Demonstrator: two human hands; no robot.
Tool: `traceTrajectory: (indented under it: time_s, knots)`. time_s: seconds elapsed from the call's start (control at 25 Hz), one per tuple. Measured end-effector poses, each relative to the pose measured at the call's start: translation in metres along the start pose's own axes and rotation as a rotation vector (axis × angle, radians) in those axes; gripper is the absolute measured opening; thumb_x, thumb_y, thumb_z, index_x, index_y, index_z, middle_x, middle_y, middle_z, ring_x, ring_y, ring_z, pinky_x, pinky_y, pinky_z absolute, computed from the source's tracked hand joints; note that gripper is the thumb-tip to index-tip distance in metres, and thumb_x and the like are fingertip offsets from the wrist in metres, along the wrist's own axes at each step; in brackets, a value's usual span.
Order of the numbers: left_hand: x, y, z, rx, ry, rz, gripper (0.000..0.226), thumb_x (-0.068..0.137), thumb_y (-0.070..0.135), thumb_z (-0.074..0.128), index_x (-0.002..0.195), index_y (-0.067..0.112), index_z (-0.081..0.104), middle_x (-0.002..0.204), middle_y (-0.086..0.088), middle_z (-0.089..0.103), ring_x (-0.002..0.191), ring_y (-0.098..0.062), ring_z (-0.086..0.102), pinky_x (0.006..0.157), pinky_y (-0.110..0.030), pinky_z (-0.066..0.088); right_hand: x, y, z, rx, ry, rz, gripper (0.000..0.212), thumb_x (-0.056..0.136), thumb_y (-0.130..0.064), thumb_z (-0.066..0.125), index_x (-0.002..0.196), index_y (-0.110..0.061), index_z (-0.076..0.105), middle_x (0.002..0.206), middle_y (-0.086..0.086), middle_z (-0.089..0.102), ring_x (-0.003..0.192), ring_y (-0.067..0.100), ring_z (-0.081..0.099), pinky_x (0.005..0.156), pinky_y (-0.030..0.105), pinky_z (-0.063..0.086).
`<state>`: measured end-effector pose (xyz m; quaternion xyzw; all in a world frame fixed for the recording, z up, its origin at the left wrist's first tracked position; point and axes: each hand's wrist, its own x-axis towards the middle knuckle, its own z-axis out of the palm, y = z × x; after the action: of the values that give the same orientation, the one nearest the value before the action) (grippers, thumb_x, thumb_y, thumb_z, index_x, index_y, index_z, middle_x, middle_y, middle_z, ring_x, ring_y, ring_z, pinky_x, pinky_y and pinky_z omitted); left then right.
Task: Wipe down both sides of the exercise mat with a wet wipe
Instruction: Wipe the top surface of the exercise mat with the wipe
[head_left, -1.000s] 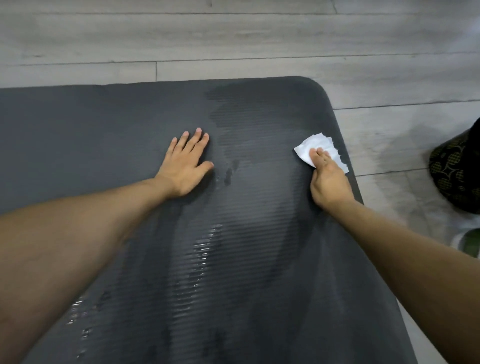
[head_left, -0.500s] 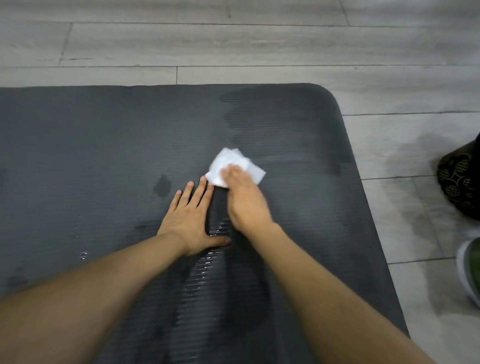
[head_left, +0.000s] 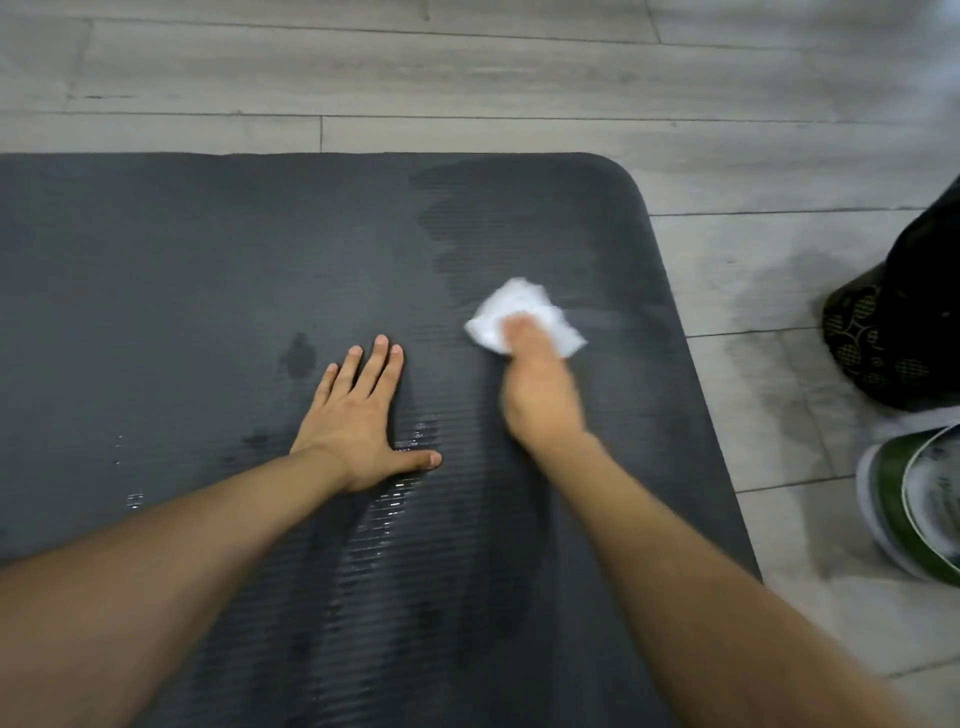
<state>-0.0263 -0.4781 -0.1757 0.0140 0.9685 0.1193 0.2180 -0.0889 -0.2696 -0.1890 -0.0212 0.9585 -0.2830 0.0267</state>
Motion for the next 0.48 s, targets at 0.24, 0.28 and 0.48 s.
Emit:
traceTrajectory:
  time_s: [0.24, 0.28, 0.48]
  knots:
    - [0.002, -0.007, 0.0, -0.01, 0.005, 0.014, 0.136, 0.065, 0.095, 0.049, 0.159, 0.027, -0.022, 0.166, 0.008, -0.028, 0.156, -0.02, -0.019, 0.128, -0.041, -0.007, -0.003, 0.044, -0.017, -0.124, -0.028, -0.133, 0.055, 0.093, -0.001, 0.034, 0.148, -0.007, 0.039, 0.157, 0.009, 0.032, 0.147, 0.022, 0.025, 0.118, 0.041, 0.026]
    - [0.002, -0.007, 0.002, -0.008, 0.013, 0.014, 0.136, 0.066, 0.094, 0.05, 0.159, 0.027, -0.022, 0.166, 0.008, -0.028, 0.156, -0.021, -0.019, 0.128, -0.041, -0.008, -0.001, 0.072, -0.037, -0.141, 0.062, 0.066, 0.057, 0.093, 0.002, 0.034, 0.149, -0.009, 0.036, 0.159, 0.007, 0.028, 0.148, 0.02, 0.022, 0.118, 0.04, 0.026]
    - [0.002, -0.002, 0.0, -0.012, 0.003, 0.003, 0.136, 0.068, 0.091, 0.053, 0.159, 0.025, -0.023, 0.166, 0.006, -0.03, 0.156, -0.023, -0.021, 0.127, -0.042, -0.01, -0.002, 0.08, -0.051, -0.087, 0.216, 0.387, 0.053, 0.094, -0.004, 0.037, 0.146, -0.009, 0.038, 0.153, 0.01, 0.037, 0.142, 0.026, 0.032, 0.113, 0.035, 0.032]
